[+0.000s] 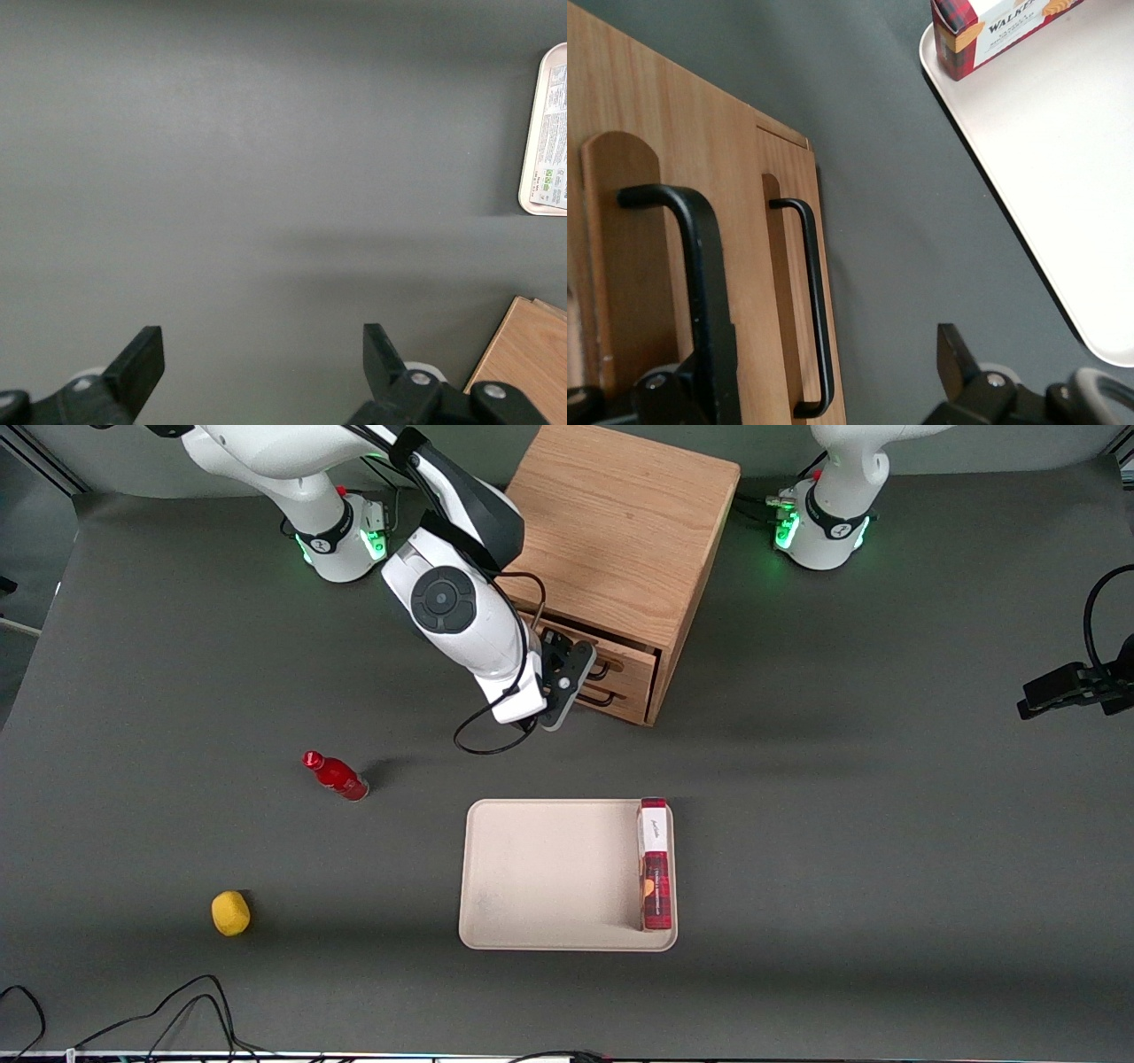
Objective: Open upper drawer
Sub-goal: 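Pull the handle outward with the right gripper, sliding the drawer open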
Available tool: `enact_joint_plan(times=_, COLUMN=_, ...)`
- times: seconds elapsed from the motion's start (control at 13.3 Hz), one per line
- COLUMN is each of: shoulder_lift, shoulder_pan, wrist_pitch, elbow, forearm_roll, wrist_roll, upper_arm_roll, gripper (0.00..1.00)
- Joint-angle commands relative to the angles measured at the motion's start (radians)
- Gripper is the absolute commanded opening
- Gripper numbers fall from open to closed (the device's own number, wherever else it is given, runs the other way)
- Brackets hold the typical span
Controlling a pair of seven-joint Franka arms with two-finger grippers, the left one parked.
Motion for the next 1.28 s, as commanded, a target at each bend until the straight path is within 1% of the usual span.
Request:
enact_joint_plan(times=0.0, shoulder_lift=0.009, shoulder_pan=-0.001, wrist_pitch=0.004, elbow=0.016, forearm_roll=-0.023, wrist_roll=0.022, upper_arm_roll=-0.001, gripper=1.0)
enact_joint_plan(times=0.15, shoulder_lift=0.006, shoulder_pan=-0.006, wrist_pitch=0.004, elbow=0.021, forearm_roll=-0.034, wrist_roll=0.022, upper_arm_roll=-0.001, gripper=1.0)
enact_joint_plan(times=0.6, shoulder_lift=0.015, shoulder_pan=-0.02, wrist_pitch=0.001, elbow=0.048, forearm_roll=-0.037, wrist_roll=0.007, upper_arm_roll=-0.01, gripper=1.0)
enact_joint_plan(times=0.75, shoulder_lift=0.018, shoulder_pan=-0.021, wrist_pitch=0.001, elbow=0.051, forearm_roll=-0.061, wrist_roll=0.007, upper_arm_roll=-0.01, gripper=1.0)
enact_joint_plan(times=1.2, shoulder_lift=0.026, shoulder_pan=-0.053, wrist_pitch=0.001, elbow=0.078, forearm_roll=-0.064, wrist_roll=-0.01, upper_arm_roll=-0.013, gripper=1.0)
